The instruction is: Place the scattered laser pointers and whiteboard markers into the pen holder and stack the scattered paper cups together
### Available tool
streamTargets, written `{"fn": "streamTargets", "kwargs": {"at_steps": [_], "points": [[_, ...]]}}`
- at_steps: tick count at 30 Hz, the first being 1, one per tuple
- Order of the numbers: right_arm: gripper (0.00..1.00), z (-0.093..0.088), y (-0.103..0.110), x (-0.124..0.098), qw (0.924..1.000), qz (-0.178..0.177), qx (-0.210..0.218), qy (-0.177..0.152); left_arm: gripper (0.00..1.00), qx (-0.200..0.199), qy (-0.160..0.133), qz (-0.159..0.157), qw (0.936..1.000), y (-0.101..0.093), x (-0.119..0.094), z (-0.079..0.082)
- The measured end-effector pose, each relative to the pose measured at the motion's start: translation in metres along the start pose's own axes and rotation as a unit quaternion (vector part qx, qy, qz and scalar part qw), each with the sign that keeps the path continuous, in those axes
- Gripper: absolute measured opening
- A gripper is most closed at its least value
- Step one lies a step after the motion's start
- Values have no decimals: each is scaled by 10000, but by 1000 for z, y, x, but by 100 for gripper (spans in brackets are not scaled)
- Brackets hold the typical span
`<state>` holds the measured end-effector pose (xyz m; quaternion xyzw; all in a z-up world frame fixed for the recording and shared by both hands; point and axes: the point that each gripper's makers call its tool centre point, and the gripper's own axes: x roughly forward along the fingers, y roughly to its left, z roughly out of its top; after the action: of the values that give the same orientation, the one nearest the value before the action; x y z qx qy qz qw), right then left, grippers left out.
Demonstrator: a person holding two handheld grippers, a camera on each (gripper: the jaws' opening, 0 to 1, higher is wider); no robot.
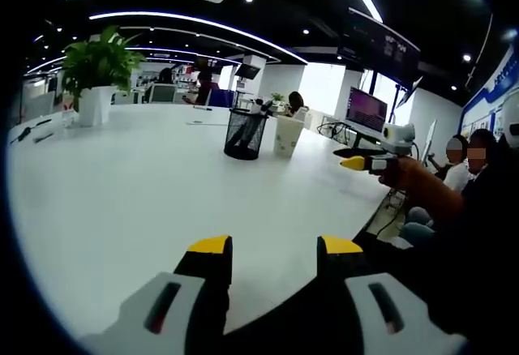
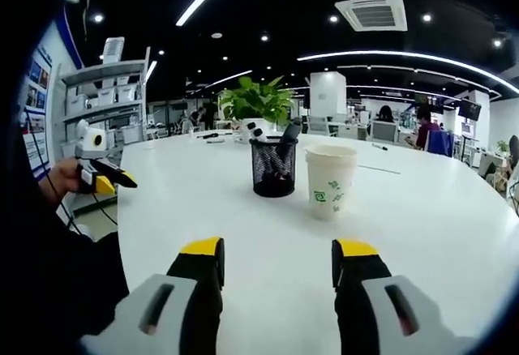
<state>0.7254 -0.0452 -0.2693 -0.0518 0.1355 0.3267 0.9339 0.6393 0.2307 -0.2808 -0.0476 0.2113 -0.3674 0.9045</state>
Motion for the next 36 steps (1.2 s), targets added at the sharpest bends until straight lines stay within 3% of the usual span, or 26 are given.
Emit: {"fn": "streamTargets", "kwargs": {"at_steps": [36], "points": [[46,-10,28,-24,9986,393,-171,318,43,39,-17,42,10000,5,-2,4]]}}
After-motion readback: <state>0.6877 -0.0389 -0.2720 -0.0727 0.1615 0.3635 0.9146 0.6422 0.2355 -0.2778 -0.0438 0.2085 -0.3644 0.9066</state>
